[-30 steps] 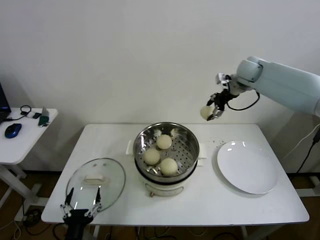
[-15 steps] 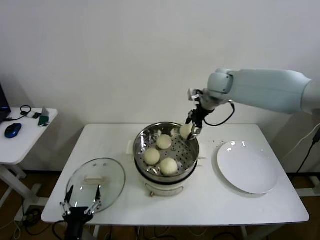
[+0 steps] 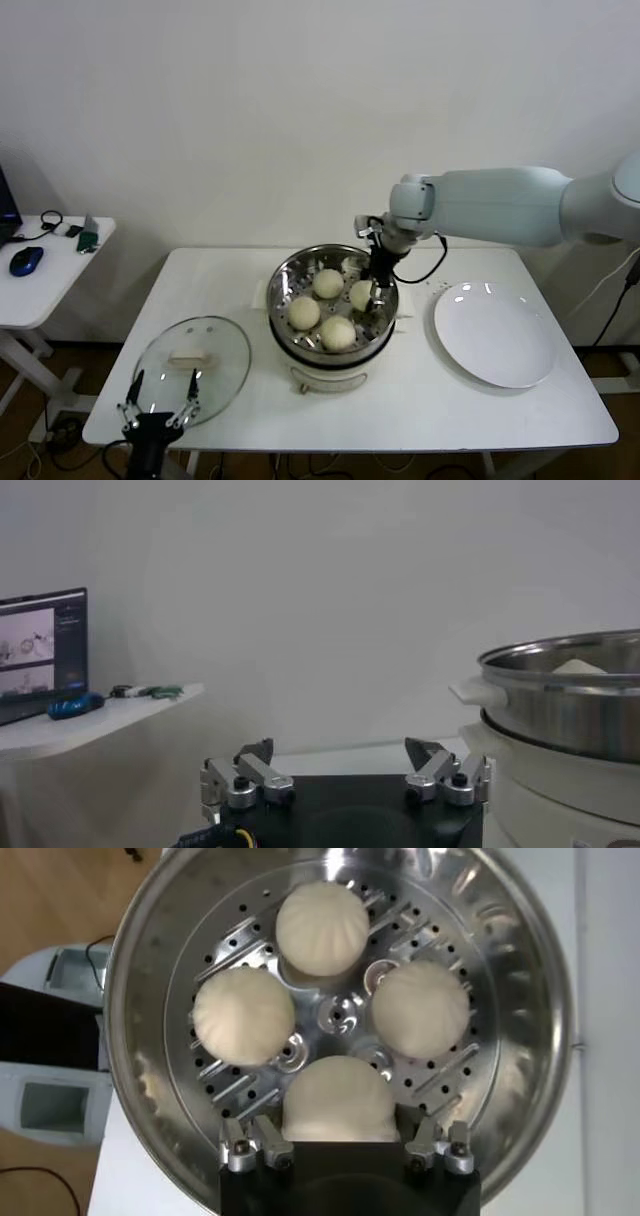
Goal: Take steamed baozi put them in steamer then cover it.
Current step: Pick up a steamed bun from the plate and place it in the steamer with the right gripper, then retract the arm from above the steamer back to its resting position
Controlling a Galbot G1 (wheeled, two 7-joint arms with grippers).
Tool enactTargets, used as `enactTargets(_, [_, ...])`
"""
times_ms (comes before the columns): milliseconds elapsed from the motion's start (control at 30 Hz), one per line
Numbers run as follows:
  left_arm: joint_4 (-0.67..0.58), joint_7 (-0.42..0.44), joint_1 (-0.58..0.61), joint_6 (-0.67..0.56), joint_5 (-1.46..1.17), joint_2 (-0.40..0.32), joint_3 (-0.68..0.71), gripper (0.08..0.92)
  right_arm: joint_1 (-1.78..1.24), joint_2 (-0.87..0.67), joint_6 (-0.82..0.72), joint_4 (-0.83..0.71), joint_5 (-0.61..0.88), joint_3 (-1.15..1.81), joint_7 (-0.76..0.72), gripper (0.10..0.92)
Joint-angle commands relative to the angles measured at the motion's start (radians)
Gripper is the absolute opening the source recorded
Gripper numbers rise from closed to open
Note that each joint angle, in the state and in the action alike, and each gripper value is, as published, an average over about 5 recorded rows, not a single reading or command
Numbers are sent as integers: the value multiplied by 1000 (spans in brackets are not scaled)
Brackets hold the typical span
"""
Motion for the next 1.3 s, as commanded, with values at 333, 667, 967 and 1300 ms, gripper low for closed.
enactTargets(333, [9,-11,-15,4,3,-5,7,823,-29,1,-23,-3,-36,23,-11,817])
enactTargets(667, [3,-21,-19,6,5,-5,7,823,66,-152,20,28,-42,68,-119,823])
enactTargets(967, [2,-33,-19,-15,45,-11,4,823,-3,-415,242,114,-8,253,187,823])
enactTargets(1300, [-18,-34,-38,-4,102,-9,9,823,-509,-735,465,197,-70,759,532,823])
